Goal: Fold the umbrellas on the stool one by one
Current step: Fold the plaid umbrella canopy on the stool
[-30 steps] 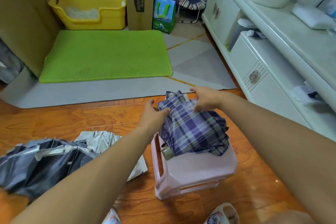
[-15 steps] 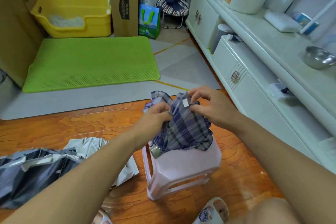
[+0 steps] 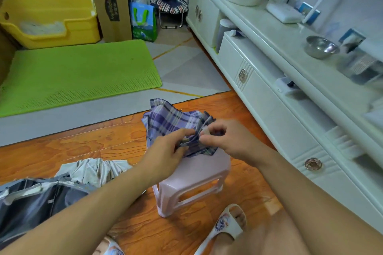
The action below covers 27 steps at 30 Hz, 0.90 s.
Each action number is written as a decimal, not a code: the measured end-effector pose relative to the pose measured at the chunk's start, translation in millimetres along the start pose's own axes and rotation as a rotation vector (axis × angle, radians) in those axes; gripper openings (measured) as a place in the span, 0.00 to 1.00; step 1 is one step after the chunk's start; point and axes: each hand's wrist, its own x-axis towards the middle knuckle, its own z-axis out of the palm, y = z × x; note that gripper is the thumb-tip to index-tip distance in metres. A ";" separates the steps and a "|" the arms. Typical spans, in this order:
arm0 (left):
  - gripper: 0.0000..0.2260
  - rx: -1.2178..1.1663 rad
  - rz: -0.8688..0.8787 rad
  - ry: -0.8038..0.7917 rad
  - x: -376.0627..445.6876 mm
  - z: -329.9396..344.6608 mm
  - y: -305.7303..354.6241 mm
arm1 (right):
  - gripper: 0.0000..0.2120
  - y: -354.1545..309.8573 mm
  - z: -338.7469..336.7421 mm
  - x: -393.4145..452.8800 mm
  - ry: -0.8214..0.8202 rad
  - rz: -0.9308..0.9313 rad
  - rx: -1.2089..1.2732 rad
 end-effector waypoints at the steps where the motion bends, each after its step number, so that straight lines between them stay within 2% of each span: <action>1: 0.21 0.006 0.014 0.000 -0.8 0.7 1.6 | 0.03 -2.7 -2.4 -2.1 0.031 -0.015 0.081; 3: 0.21 0.011 0.030 0.004 -0.8 3.0 1.6 | 0.05 -3.8 -11.2 -6.0 0.084 -0.023 0.259; 6: 0.20 -0.010 0.044 -0.029 -1.7 6.6 2.6 | 0.09 3.7 -27.2 -15.1 0.082 -0.028 0.348; 9: 0.17 0.075 0.210 -0.111 -5.0 14.9 -1.0 | 0.07 14.7 -40.8 -24.8 0.019 -0.006 0.459; 11: 0.17 0.164 0.297 -0.185 -8.8 23.5 -3.2 | 0.06 25.1 -46.9 -28.4 -0.024 0.064 0.427; 14: 0.17 0.204 0.326 -0.226 -12.0 34.3 -1.9 | 0.09 43.0 -41.2 -28.5 -0.169 0.206 0.165; 17: 0.15 0.180 0.234 -0.199 -10.7 37.5 -1.2 | 0.08 47.3 -27.2 -23.6 -0.253 0.287 0.135; 20: 0.11 0.004 -0.016 -0.075 -6.5 33.4 0.2 | 0.08 38.4 -14.2 -14.2 -0.123 0.287 0.237; 22: 0.09 -0.110 -0.097 -0.069 -4.2 27.0 1.8 | 0.06 32.6 -11.7 -6.7 -0.069 0.254 0.231; 24: 0.09 -0.103 -0.084 -0.252 -4.9 17.8 4.7 | 0.04 31.4 -14.2 -3.1 -0.137 0.261 0.210; 27: 0.20 0.118 -0.067 -0.693 -9.3 10.6 3.7 | 0.02 44.8 -20.3 -3.4 -0.352 0.337 0.031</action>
